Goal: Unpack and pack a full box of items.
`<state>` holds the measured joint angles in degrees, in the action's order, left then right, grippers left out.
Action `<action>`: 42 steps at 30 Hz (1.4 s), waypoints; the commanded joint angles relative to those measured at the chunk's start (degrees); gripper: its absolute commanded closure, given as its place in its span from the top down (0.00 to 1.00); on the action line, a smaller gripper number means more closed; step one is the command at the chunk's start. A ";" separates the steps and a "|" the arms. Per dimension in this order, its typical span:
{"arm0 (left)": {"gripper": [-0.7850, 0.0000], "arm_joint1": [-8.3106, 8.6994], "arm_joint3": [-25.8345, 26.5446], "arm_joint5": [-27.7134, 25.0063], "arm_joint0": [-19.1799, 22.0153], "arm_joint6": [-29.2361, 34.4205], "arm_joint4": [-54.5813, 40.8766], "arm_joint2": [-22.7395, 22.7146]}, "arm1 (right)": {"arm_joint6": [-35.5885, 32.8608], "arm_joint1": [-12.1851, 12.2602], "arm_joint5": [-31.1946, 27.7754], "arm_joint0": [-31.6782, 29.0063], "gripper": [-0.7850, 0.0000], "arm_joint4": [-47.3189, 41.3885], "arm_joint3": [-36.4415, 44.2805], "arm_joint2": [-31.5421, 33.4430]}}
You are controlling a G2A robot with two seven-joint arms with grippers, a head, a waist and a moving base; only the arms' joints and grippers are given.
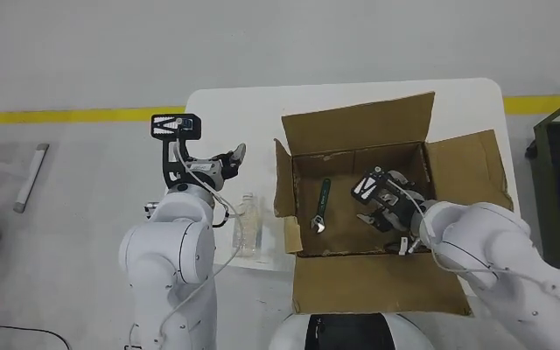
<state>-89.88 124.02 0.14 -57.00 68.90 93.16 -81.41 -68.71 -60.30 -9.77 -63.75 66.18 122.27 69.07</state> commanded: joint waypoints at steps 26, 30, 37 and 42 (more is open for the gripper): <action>1.00 0.00 0.00 0.00 0.00 0.00 0.00 0.00 | -1.55 -0.13 -1.04 0.88 1.00 2.03 -3.39 -1.37; 1.00 0.00 0.00 0.00 0.00 0.00 0.00 0.00 | -5.40 -0.54 0.06 2.95 1.00 1.70 -6.19 -3.20; 1.00 0.00 0.00 0.00 0.00 0.00 0.00 0.00 | -10.26 -1.79 3.58 7.56 1.00 1.74 -11.10 -8.33; 1.00 0.00 0.00 0.00 0.00 0.00 0.00 0.00 | -10.45 -2.75 6.54 9.89 1.00 4.01 -14.08 -11.63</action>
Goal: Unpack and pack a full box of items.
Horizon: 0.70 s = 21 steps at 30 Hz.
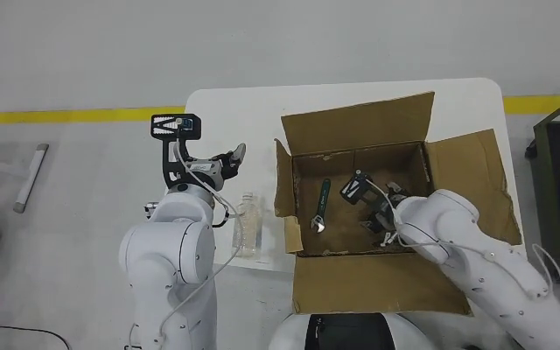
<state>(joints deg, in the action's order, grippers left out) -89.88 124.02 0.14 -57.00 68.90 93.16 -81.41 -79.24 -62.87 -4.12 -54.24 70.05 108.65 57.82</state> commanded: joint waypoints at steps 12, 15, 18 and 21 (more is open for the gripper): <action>1.00 0.00 0.00 0.00 0.00 0.00 0.00 0.00 | 0.96 -1.56 2.70 2.72 1.00 1.93 -5.73 -2.94; 1.00 0.00 0.00 0.00 0.00 0.00 0.00 0.00 | 0.83 -1.72 2.98 2.44 0.87 2.43 -5.94 -3.01; 1.00 0.00 0.00 0.00 0.00 0.00 0.00 0.00 | 1.05 -1.80 2.96 1.95 0.59 2.65 -6.17 -2.72; 1.00 0.00 0.00 0.00 0.00 0.00 0.00 0.00 | 1.49 -1.89 2.79 1.53 0.63 2.67 -6.32 -2.42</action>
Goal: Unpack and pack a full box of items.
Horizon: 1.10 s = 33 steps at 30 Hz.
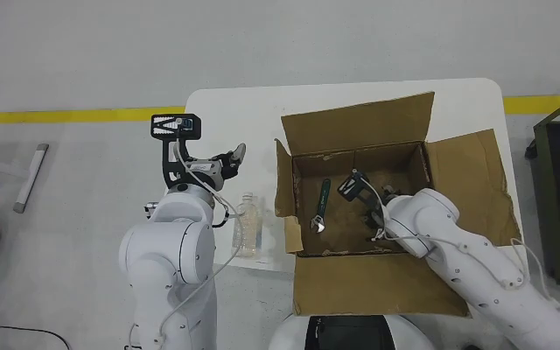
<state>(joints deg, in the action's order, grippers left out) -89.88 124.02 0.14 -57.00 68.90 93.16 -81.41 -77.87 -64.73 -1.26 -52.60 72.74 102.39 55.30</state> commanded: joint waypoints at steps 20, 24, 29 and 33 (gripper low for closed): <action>1.00 0.00 0.00 0.00 0.00 0.00 0.00 0.00 | 1.39 -0.94 -3.39 -0.75 0.80 -1.86 2.17 -0.20; 1.00 0.00 0.00 0.00 0.00 0.00 0.00 0.00 | 0.25 -1.10 -3.04 -0.38 0.71 1.12 2.36 -0.67; 1.00 0.00 0.00 0.00 0.00 0.00 0.00 0.00 | 0.07 -1.28 -2.68 -0.63 0.47 2.05 1.73 -0.32; 1.00 0.00 0.00 0.00 0.00 0.00 0.00 0.00 | 0.29 -1.40 -2.31 -1.10 0.45 2.02 1.31 0.27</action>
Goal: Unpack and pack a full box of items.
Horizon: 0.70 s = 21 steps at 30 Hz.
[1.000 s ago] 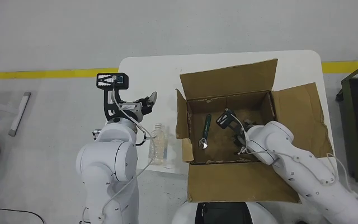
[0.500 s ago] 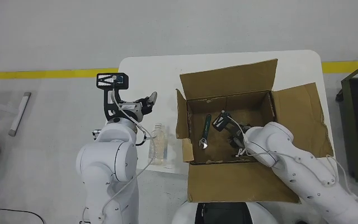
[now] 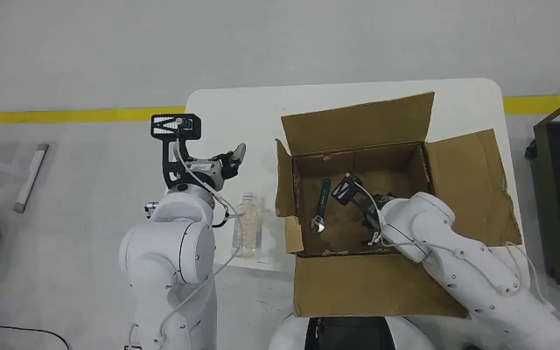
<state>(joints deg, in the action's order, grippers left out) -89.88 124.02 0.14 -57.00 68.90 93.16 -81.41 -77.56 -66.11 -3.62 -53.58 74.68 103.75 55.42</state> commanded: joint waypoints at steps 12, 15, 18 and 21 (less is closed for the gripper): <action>1.00 0.00 0.00 0.00 0.00 0.00 0.00 0.00 | 0.94 -0.25 0.05 -1.10 0.44 0.39 -0.68 2.17; 1.00 0.00 0.00 0.00 0.00 0.00 0.00 0.00 | 1.26 -0.37 -0.23 -1.17 0.42 0.34 -1.13 2.22; 1.00 0.00 0.00 0.00 0.00 0.00 0.00 0.00 | 1.42 -0.54 -0.29 -1.20 0.41 0.34 -1.52 2.10; 1.00 0.00 0.00 0.00 0.00 0.00 0.00 0.00 | 1.48 -0.69 -0.40 -1.16 0.39 0.33 -1.80 2.06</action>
<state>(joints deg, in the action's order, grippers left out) -89.88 124.02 0.14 -57.00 68.90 93.16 -81.41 -76.09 -66.75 -4.01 -54.75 75.03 102.01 57.47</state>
